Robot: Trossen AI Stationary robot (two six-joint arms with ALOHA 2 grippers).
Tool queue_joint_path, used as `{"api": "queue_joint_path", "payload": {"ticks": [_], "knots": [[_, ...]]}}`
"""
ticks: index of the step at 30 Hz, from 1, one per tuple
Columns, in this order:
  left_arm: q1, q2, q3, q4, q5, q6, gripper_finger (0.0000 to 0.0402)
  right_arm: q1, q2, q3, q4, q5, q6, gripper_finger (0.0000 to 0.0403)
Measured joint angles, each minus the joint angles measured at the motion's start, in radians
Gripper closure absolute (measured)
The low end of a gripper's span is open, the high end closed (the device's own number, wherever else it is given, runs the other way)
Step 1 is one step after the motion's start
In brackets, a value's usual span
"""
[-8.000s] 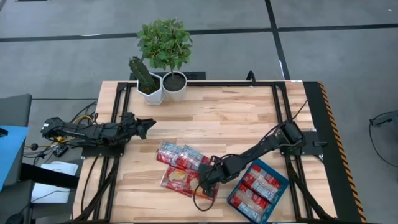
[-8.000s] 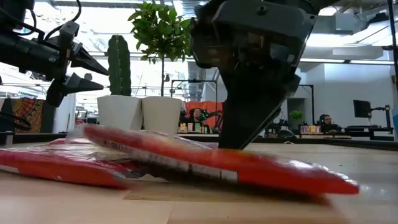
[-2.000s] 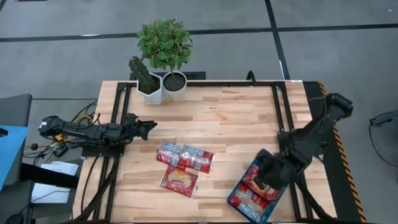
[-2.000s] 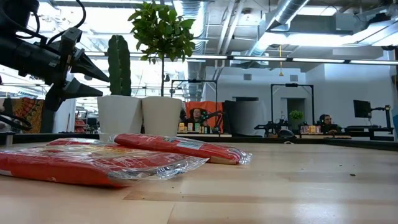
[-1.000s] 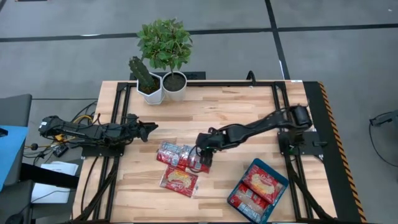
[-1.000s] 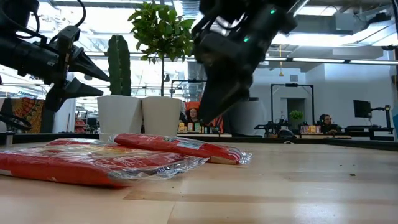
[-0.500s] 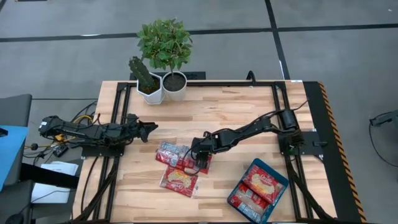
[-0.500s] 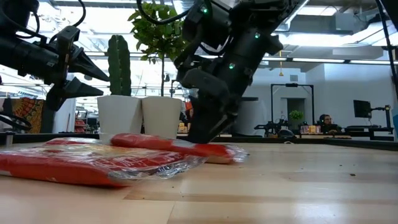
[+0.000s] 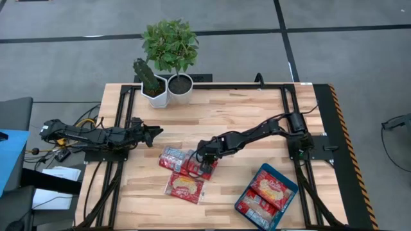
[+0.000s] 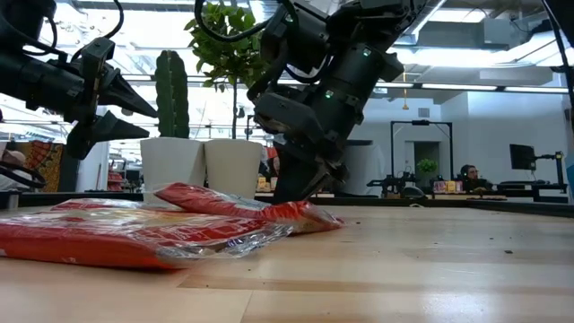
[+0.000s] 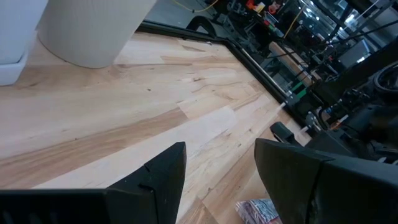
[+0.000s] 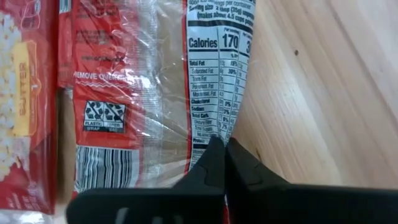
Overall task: Sort popcorn bags into baskets
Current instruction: Put the red popcorn bag into the blue bin
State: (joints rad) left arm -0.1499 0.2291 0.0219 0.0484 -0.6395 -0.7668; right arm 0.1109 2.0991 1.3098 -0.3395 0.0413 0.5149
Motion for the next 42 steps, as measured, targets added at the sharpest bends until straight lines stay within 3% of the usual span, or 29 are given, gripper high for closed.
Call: {"api": "queue_joint_path", "payload": {"ticks": [10, 26, 33, 42], "knots": [[0.000, 0.000, 0.000, 0.000, 0.000, -0.001, 0.0219, -0.014, -0.063, 0.077, -0.083, -0.008, -0.007, 0.0399], [0.000, 0.018, 0.000, 0.002, -0.002, -0.014, 0.0219, 0.045, -0.326, 0.082, -0.249, 0.056, 0.083, 0.0400], [0.000, 0.019, 0.000, 0.002, -0.002, -0.033, 0.0219, 0.142, -0.433, 0.082, -0.371, 0.092, 0.189, 0.0400], [0.000, 0.019, 0.000, 0.002, 0.000, -0.042, 0.0219, 0.371, -0.515, 0.082, -0.560, 0.122, 0.453, 0.0400]]}}
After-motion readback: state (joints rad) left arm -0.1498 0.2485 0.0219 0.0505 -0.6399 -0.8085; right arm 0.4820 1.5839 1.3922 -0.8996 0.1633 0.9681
